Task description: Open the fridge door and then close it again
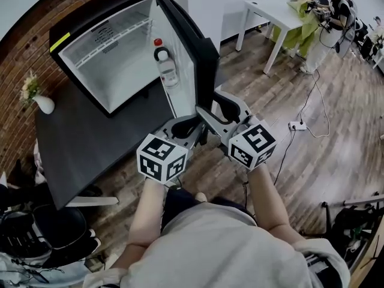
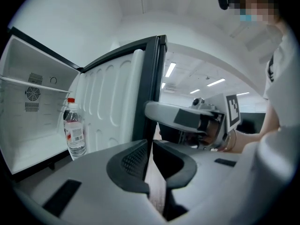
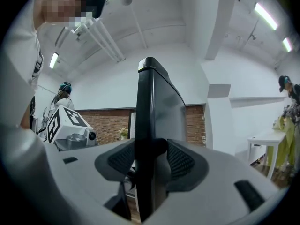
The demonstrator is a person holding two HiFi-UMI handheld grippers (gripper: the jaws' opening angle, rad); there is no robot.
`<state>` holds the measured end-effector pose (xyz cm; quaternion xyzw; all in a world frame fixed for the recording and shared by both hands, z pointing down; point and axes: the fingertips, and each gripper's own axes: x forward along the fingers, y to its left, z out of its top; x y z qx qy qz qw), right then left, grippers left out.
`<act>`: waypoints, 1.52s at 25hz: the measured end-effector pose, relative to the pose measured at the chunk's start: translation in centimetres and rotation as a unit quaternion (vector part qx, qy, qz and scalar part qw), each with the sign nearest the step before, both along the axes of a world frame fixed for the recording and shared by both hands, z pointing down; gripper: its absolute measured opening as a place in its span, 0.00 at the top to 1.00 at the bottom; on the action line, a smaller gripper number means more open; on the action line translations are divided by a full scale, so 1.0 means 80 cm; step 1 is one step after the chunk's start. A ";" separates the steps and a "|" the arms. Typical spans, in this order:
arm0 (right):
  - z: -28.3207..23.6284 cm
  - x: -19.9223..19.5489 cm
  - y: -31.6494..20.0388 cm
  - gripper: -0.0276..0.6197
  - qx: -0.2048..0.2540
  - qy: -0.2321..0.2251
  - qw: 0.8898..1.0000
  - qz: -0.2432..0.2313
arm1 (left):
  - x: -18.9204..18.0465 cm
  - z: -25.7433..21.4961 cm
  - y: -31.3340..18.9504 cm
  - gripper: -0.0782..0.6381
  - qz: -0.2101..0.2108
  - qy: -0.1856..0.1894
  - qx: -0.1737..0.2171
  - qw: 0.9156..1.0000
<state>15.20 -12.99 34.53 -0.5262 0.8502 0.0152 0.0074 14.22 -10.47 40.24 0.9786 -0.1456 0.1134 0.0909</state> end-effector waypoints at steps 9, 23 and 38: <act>0.000 0.062 0.013 0.70 -0.007 -0.004 0.998 0.060 | 0.002 -0.001 -0.024 0.87 -0.037 0.006 -0.035 0.999; 0.006 0.144 0.004 0.74 -0.004 -0.043 0.987 0.158 | 0.000 -0.008 -0.065 0.88 -0.051 0.017 -0.017 0.998; 0.004 0.200 -0.003 0.74 -0.006 -0.071 0.976 0.207 | 0.009 0.006 -0.078 0.88 -0.056 0.016 -0.039 0.998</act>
